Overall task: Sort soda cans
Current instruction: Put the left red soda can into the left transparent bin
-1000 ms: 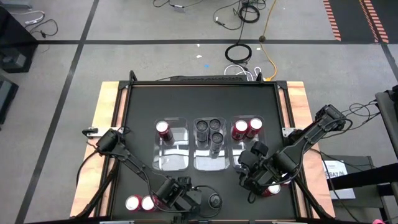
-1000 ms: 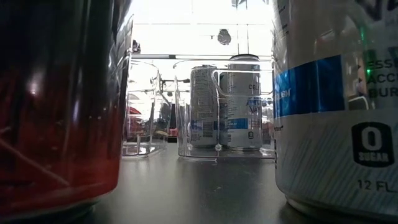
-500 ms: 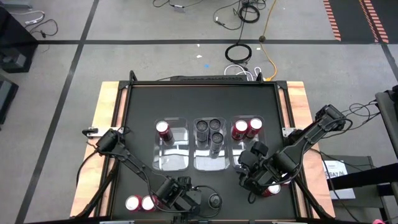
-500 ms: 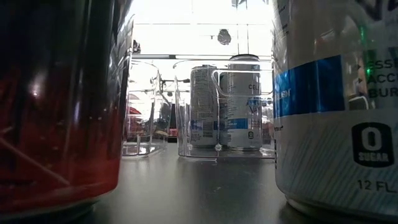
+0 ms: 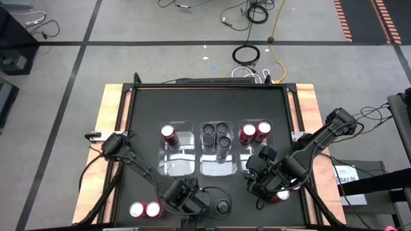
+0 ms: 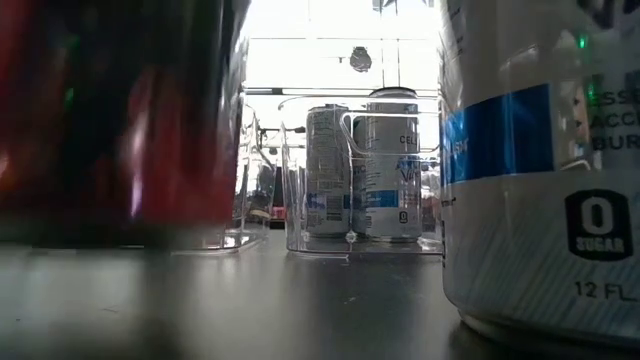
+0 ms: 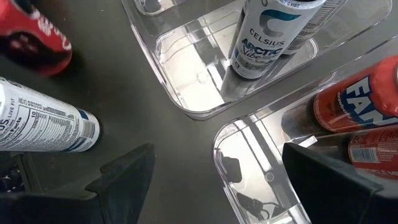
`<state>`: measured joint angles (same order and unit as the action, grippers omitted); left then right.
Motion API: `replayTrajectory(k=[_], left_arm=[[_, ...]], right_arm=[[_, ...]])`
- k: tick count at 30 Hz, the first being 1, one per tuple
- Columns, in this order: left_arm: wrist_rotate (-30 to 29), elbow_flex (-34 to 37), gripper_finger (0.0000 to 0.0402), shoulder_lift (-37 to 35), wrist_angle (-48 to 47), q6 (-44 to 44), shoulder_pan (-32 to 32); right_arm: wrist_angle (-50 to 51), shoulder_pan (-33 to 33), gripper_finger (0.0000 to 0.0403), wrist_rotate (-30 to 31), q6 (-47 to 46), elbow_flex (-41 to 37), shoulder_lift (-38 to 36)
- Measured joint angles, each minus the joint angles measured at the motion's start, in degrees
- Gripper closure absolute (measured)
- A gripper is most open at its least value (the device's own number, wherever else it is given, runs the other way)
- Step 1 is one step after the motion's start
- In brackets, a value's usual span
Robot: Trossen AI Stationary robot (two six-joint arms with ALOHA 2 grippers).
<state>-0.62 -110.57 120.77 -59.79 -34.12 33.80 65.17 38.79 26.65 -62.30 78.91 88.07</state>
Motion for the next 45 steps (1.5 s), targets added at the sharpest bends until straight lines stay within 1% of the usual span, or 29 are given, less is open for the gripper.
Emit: replayTrajectory(k=[3,6,14,16,19,21,25,28,32,36,39,42,44,45], left_arm=[[0.01,-3.82,0.0086,-0.12,-5.96,-0.11,-0.7],[0.2,-7.58,0.0086,-0.16,-9.42,-1.58,-1.52],[-0.03,-18.71,0.0086,-0.37,-21.35,-1.47,-3.82],[-1.02,-20.91,0.0086,-0.55,-24.5,-0.96,-4.61],[-4.66,-23.65,0.0086,-1.16,-28.82,0.76,-5.69],[-7.4,-24.34,0.0086,-1.94,-30.62,2.73,-6.4],[-12.4,-24.3,0.0086,-4.62,-30.12,6.87,-8.07],[-13.44,-24.3,0.0086,-6.39,-30.34,8.94,-10.14],[-13.96,-24.26,0.0086,-8.25,-30.3,15.55,-12.63],[-13.9,-22.34,0.0086,-10.7,-30.12,22.13,-14.75],[-13.9,-17.16,0.0086,-14.64,-30.12,25.55,-16.48],[-13.86,-7.98,0.0086,-20.48,-28.71,27.9,-18.93],[-13.04,0.21,0.0086,-25.12,-23.94,29.58,-20.95],[-11.71,4.56,0.0086,-27.61,-20.34,30.38,-22.16]], right_arm=[[-0.02,0.0,0.0057,0.01,0.0,0.0,0.0],[-0.02,0.0,0.0057,0.0,0.0,0.0,0.0],[-0.02,0.0,0.0057,0.04,0.0,0.0,0.0],[-0.02,0.0,0.0057,0.04,0.0,0.0,0.0],[-0.03,0.0,0.0057,0.07,-0.15,0.0,0.0],[-0.04,0.0,0.0057,0.24,-0.72,0.0,0.0],[-0.17,0.0,0.0057,0.31,-2.15,0.0,0.0],[-0.28,0.0,0.0057,0.31,-3.64,0.0,0.0],[-0.28,-0.03,0.0057,0.29,-6.31,0.0,0.0],[-0.26,-0.04,0.0057,0.35,-10.21,0.0,-0.02],[-0.26,-0.07,0.0057,0.48,-13.43,0.0,-0.02],[-0.24,-0.11,0.0057,0.75,-16.83,0.0,-0.02],[-0.24,-0.13,0.0057,1.35,-19.14,0.0,-0.02],[-0.24,-0.13,0.0057,1.81,-20.39,0.0,-0.02]])
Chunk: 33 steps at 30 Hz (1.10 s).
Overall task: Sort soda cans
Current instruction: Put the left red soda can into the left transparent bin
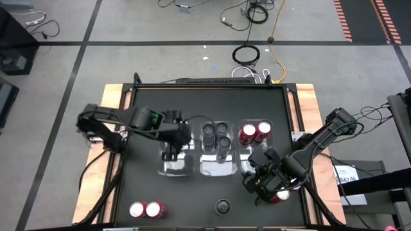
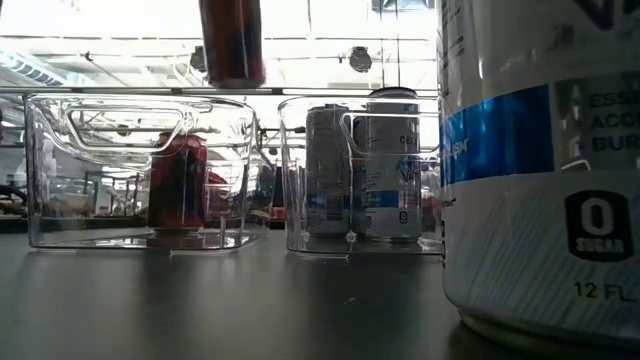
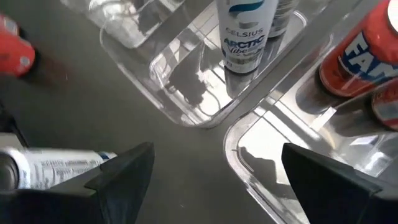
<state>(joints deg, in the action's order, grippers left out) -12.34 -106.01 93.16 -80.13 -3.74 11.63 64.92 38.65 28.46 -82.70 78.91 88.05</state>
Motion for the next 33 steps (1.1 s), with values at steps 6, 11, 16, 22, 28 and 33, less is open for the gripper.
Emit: replayTrajectory(k=[6,11,16,22,28,33], left_arm=[[7.69,22.49,0.0086,-12.24,17.48,3.64,-7.04],[13.47,33.01,0.0086,-14.9,24.13,6.07,-13.18],[17.18,38.67,0.0086,-13.75,28.61,8.0,-17.74],[19.5,39.85,0.0086,-11.22,30.99,10.48,-20.65],[19.43,39.88,0.0081,-6.7,33.4,10.72,-22.19],[19.63,39.67,0.0069,-2.95,33.27,10.58,-22.55]], right_arm=[[-0.03,0.0,0.0057,0.28,-5.82,0.0,0.0],[-0.04,0.0,0.0057,0.05,-10.02,0.0,0.0],[-0.02,-0.04,0.0057,0.02,-14.1,0.0,0.0],[0.0,-0.07,0.0057,-0.02,-17.34,0.0,0.0],[0.0,-0.09,0.0057,-0.02,-19.53,0.0,0.0],[0.0,-0.08,0.0057,-0.05,-20.2,0.0,0.0]])
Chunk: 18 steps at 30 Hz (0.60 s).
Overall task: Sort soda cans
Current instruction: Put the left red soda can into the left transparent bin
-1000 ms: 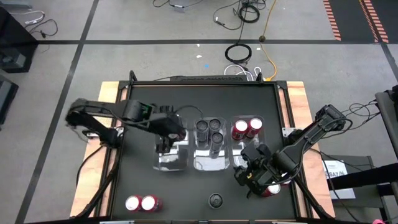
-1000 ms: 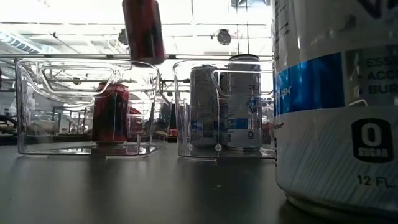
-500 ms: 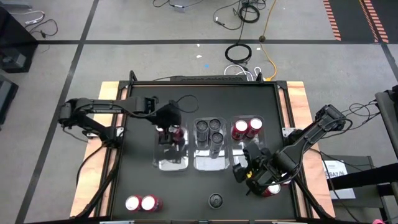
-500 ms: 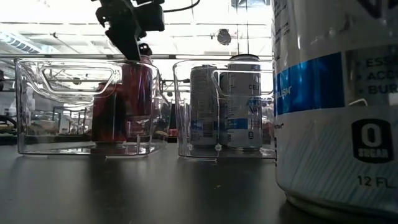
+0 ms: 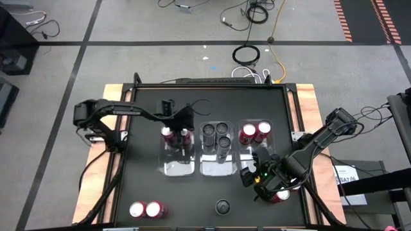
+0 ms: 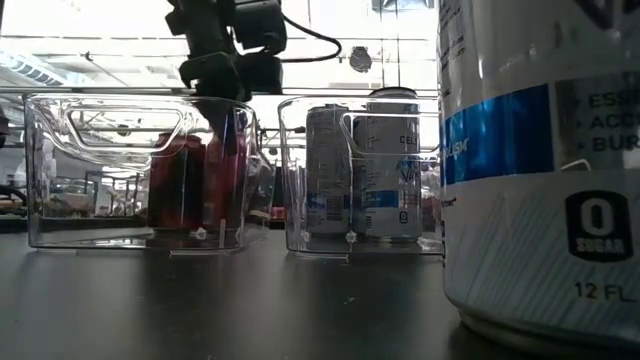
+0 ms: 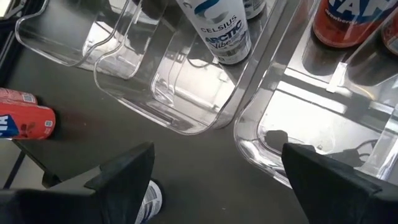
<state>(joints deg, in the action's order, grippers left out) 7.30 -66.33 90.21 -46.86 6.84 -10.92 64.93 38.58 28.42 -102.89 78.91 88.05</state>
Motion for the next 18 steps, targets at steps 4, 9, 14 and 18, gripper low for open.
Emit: replayTrajectory(k=[4,9,14,18], left_arm=[[0.04,-0.15,0.0065,0.79,0.32,0.0,0.02],[0.01,0.07,0.0064,-0.17,0.05,1.19,-0.09],[-0.01,0.14,0.0063,-0.59,-0.23,1.09,-0.07],[-0.03,0.14,0.0063,-0.59,-0.25,1.09,-0.07]], right_arm=[[-0.02,0.0,0.0057,0.01,0.0,0.0,0.0],[0.0,0.0,0.0057,0.0,0.0,0.0,0.0],[0.02,0.01,0.0057,0.01,0.09,0.0,0.0],[0.04,0.0,0.0057,0.01,0.25,0.0,0.0]])
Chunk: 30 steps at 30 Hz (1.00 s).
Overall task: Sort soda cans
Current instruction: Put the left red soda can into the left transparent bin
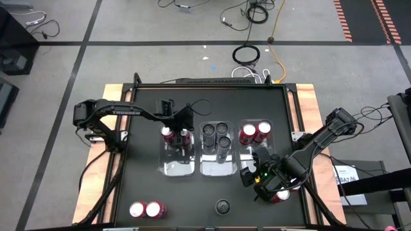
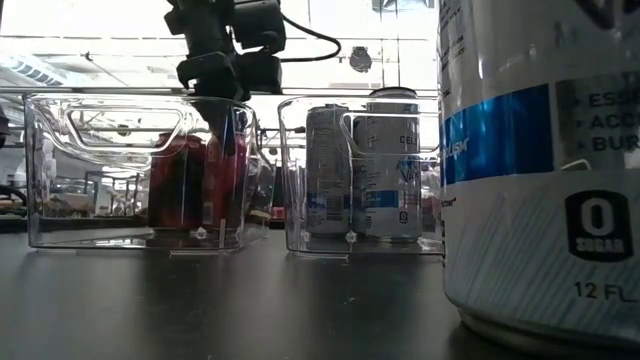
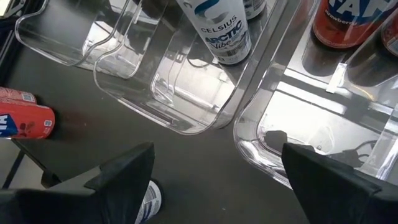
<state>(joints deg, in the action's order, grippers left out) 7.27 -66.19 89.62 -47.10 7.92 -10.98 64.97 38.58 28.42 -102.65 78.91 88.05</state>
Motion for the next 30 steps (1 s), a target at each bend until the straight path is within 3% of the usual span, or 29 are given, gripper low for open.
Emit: replayTrajectory(k=[20,30], left_arm=[[-0.34,0.01,0.0063,-0.07,0.53,-0.06,0.13],[-4.57,0.0,0.0062,-0.13,0.08,-0.07,0.13]], right_arm=[[0.0,0.01,0.0057,0.0,-0.04,0.0,0.0],[-0.02,0.01,0.0057,0.0,-0.2,0.0,0.0]])
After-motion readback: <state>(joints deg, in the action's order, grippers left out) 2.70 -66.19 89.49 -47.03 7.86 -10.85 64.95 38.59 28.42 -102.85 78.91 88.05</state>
